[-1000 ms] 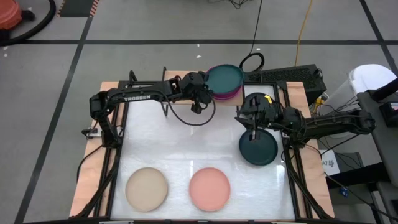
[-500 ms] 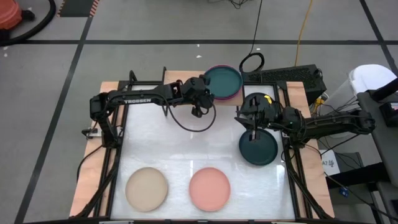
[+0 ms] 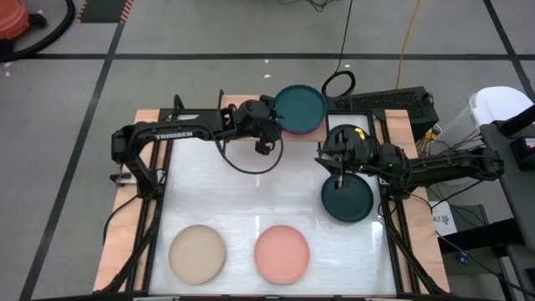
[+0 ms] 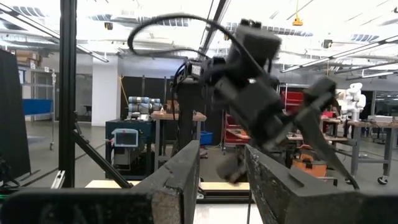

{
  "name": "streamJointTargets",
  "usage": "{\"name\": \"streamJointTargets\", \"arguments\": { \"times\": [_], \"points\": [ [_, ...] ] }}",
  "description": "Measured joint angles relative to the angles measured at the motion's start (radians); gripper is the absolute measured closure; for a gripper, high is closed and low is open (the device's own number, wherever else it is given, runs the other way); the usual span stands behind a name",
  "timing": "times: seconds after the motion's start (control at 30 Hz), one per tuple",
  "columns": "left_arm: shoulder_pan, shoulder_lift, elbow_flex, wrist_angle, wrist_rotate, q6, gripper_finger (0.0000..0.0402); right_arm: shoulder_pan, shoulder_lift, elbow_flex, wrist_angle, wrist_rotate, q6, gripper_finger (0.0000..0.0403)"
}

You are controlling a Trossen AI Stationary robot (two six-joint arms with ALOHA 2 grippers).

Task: Place and stack plates onto a shelf
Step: Put the black plate on the shelf

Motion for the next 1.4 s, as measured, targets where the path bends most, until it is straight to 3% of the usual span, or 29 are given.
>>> {"name": "streamJointTargets", "arguments": {
  "times": [0.5, 0.6, 0.77, 0.97, 1.13, 1.4],
  "points": [
    [-0.016, -0.329, -0.045, -0.075, 0.011, -0.287, 0.0220, 0.000, 0.000, 0.000, -0.043, 0.010, 0.012, 0.0293],
    [-0.052, -0.414, -0.163, -0.026, 0.011, -0.337, 0.0220, 0.000, 0.000, 0.000, -0.070, 0.059, 0.022, 0.0293],
    [-0.132, -0.575, -0.488, 0.259, 0.005, -0.405, 0.0220, 0.000, 0.000, 0.000, -0.111, 0.123, 0.023, 0.0293],
    [-0.169, -0.734, -0.782, 0.478, -0.023, -0.511, 0.0220, 0.023, 0.001, 0.024, -0.324, 0.417, -0.007, 0.0293],
    [-0.176, -0.820, -0.920, 0.579, -0.024, -0.581, 0.0220, 0.037, 0.000, 0.103, -0.480, 0.472, -0.009, 0.0293],
    [-0.176, -0.851, -1.032, 0.668, -0.024, -0.608, 0.0220, 0.073, 0.000, 0.111, -0.465, 0.477, -0.034, 0.0293]
  ]
}}
